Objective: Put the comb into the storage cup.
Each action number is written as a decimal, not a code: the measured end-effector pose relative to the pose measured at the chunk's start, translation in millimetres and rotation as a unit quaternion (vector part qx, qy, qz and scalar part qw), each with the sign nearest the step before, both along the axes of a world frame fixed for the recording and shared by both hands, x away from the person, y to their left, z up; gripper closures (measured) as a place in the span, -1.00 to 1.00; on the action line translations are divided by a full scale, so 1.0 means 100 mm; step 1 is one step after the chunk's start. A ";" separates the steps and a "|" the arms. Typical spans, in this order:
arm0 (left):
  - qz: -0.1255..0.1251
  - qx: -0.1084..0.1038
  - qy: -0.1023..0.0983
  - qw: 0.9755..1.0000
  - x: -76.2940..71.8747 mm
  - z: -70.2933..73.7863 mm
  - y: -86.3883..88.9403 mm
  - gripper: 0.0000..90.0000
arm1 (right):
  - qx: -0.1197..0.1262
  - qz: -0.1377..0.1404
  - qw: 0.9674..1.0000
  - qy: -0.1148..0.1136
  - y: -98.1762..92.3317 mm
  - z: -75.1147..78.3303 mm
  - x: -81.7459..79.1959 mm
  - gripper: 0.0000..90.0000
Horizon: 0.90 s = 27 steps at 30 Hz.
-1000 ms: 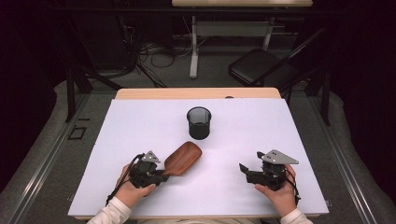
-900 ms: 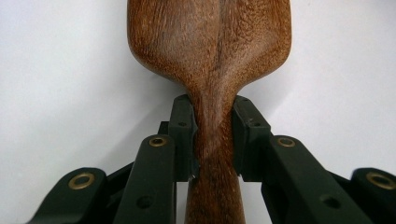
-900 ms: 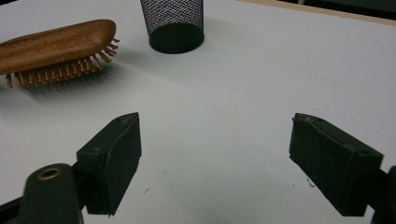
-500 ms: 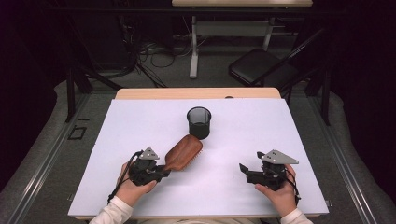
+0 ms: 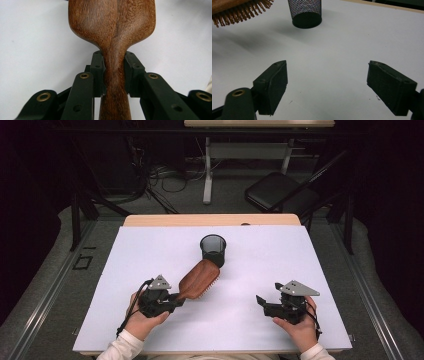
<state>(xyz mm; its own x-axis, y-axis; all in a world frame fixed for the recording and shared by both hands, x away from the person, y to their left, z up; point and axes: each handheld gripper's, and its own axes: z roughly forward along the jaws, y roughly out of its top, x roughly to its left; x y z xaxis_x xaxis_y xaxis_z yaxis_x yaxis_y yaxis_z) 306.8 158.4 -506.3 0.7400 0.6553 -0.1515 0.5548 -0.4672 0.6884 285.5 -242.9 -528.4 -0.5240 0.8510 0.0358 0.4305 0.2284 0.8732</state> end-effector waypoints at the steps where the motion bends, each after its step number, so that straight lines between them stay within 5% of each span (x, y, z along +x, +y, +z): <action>1: 0.000 -0.002 -0.003 1.000 0.00 0.01 0.00 0.61 | 0.000 0.000 1.000 0.000 0.00 0.00 0.00 -0.63; 27: 0.009 -0.036 -0.060 0.998 0.11 0.34 -0.17 0.61 | 0.001 0.002 1.000 0.001 0.01 0.00 0.00 -0.63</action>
<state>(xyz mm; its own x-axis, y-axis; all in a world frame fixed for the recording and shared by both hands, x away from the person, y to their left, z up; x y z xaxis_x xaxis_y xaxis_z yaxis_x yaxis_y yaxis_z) 317.6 141.2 -472.0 0.7439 0.6593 -0.1093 0.4742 -0.4055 0.7814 285.7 -242.3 -528.8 -0.5268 0.8492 0.0381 0.4315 0.2285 0.8727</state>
